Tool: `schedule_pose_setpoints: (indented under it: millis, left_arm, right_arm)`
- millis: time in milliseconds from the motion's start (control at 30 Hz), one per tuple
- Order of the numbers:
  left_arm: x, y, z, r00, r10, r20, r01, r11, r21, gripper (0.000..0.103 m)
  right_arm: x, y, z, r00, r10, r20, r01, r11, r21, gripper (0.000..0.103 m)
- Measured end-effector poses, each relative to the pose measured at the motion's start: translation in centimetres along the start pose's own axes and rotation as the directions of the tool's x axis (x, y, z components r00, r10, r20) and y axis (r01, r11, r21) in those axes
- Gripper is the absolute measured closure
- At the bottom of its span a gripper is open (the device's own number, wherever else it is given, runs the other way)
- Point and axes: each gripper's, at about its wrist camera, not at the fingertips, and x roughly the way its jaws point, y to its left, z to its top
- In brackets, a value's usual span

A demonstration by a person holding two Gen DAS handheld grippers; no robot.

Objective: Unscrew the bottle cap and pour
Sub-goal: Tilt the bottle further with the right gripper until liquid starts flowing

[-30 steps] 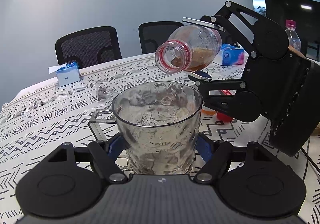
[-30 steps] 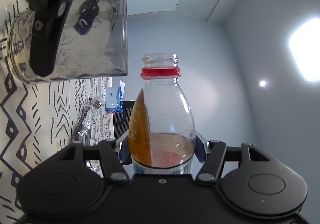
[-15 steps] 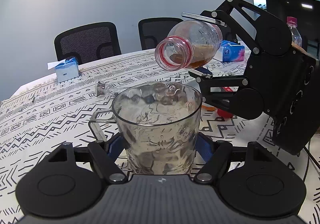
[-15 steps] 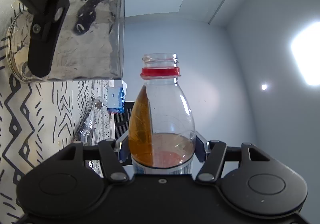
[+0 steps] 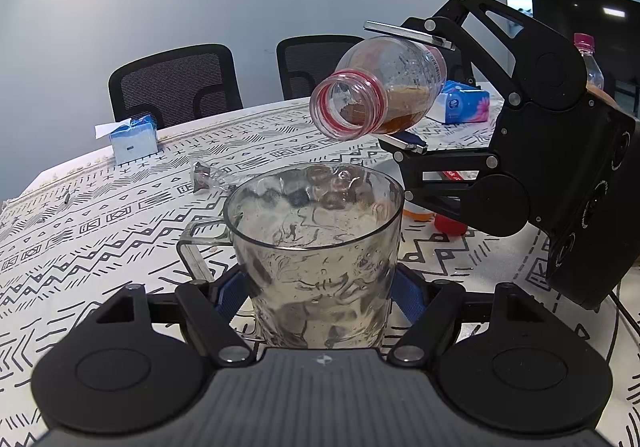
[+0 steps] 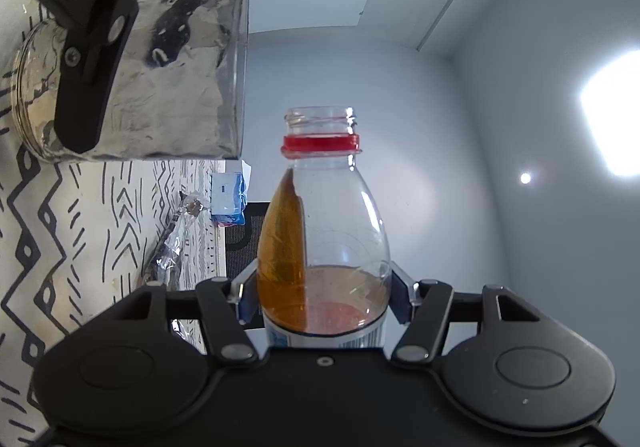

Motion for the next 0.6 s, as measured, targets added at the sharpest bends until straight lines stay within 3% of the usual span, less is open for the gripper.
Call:
schedule_pose_setpoints:
  millis: [600]
  left_arm:
    - [-0.04,-0.17,-0.21,1.0,0.006,-0.002,-0.006,1.0,0.023,0.03]
  right_arm:
    - [0.37,0.41,-0.09,1.0,-0.001,0.004,0.001,1.0,-0.02,0.038]
